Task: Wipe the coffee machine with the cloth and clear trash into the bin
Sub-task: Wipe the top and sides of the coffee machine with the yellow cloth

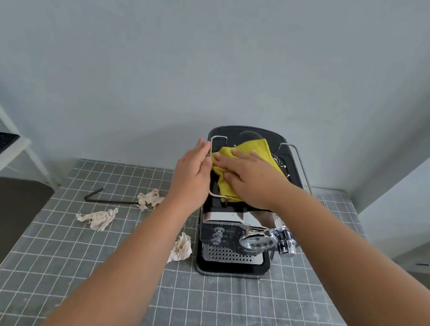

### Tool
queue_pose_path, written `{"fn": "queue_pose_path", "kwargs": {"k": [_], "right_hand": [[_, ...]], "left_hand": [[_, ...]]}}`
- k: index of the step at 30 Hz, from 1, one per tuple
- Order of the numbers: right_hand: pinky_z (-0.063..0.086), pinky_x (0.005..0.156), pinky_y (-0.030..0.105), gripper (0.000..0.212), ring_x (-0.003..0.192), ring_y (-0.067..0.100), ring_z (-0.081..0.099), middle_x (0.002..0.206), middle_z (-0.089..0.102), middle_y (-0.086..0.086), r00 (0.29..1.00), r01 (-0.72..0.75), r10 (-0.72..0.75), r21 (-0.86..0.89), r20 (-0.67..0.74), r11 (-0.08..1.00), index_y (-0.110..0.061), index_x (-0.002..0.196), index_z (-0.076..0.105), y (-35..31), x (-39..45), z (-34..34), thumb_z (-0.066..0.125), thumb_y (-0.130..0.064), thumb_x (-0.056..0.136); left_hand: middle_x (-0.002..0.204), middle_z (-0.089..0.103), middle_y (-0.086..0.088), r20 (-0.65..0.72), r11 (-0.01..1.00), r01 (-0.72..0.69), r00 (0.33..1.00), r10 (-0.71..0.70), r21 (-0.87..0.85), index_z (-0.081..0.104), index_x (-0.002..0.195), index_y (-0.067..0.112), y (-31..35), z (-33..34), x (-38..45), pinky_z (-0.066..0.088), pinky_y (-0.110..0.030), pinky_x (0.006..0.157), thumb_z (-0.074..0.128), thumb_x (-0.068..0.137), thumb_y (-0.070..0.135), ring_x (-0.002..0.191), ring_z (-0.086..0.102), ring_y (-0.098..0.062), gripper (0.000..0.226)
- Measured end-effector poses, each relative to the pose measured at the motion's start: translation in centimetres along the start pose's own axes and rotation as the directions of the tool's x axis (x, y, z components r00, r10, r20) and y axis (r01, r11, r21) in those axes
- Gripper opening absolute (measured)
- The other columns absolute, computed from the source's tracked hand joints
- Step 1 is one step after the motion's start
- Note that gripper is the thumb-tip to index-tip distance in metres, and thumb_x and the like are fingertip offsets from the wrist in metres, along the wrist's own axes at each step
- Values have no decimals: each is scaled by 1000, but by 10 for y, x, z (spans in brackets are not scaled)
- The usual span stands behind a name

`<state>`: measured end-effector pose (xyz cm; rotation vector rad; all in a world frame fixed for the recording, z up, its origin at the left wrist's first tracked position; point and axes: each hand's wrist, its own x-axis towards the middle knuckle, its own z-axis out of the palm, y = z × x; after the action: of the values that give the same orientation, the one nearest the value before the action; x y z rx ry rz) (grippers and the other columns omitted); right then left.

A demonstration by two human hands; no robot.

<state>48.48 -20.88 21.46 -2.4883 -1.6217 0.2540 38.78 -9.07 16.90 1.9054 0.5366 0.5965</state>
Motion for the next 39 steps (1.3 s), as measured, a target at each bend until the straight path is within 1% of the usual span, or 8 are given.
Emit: {"fn": "queue_pose_path", "kwargs": {"k": [3, 8, 14, 21, 26, 35, 37, 39], "right_hand": [[3, 119, 41, 47, 148, 15, 9, 158, 19, -14, 998, -67, 67, -32, 6, 997, -31, 149, 28, 5, 4, -4, 29, -28, 102], [1, 119, 47, 49, 149, 20, 3, 160, 14, -12, 990, -144, 144, -47, -4, 988, -28, 151, 23, -1, 18, 0, 25, -30, 102], [-1, 118, 41, 46, 148, 12, 6, 156, 25, -16, 997, -50, 56, 100, -55, 994, -32, 146, 34, 1, -24, 8, 34, -25, 101], [4, 118, 48, 50, 149, 22, 0, 161, 14, -9, 966, -249, 253, 74, -46, 966, -25, 152, 22, 11, 24, 3, 27, -28, 102], [7, 118, 47, 49, 149, 22, 4, 159, 18, -6, 973, -212, 214, 24, -89, 977, -21, 150, 26, -4, -6, 11, 29, -25, 102], [3, 117, 52, 54, 149, 23, -4, 161, 6, -11, 960, -278, 278, 36, -14, 960, -26, 153, 14, 14, 32, 2, 22, -30, 100], [3, 117, 53, 55, 149, 25, -5, 162, 3, -10, 952, -306, 307, 48, -20, 951, -24, 153, 12, 13, 31, 3, 22, -31, 100], [4, 117, 53, 54, 148, 26, -5, 162, 4, -9, 947, -315, 318, 64, -45, 947, -22, 153, 15, 4, 16, 6, 24, -31, 100]], "left_hand": [[159, 23, 4, -2, 998, 2, 1000, -2, 68, 36, 147, 20, -1, -1, 2, 15, -37, 121, 33, 104, 19, 147, 17, -14, 43], [159, 20, 6, 52, 997, 78, 996, -77, -23, 37, 146, 19, 9, -3, 14, 14, -33, 121, 33, 100, 7, 147, 17, -10, 48], [157, 26, 7, 14, 983, 141, 990, -141, -116, 40, 145, 19, 22, 10, 26, 19, -22, 116, 32, 101, 9, 144, 24, -7, 46], [155, 32, 7, -40, 981, 173, 983, -178, -92, 40, 145, 23, 21, 13, 24, 22, -15, 104, 31, 102, 13, 142, 30, -9, 46], [153, 37, 6, -63, 981, 178, 981, -183, -72, 40, 145, 25, 21, 12, 23, 32, -25, 110, 32, 101, 15, 136, 41, -14, 46], [152, 39, 5, -59, 978, 190, 979, -195, -80, 41, 144, 23, 22, 13, 22, 26, -16, 102, 33, 101, 15, 138, 36, -10, 45], [151, 40, 5, -62, 979, 190, 979, -195, -76, 41, 144, 24, 22, 13, 22, 29, -16, 100, 33, 101, 16, 131, 44, -9, 45], [149, 42, 6, -70, 979, 191, 978, -195, -72, 41, 144, 25, 24, 11, 21, 33, -12, 88, 33, 102, 16, 106, 53, 3, 45]]}}
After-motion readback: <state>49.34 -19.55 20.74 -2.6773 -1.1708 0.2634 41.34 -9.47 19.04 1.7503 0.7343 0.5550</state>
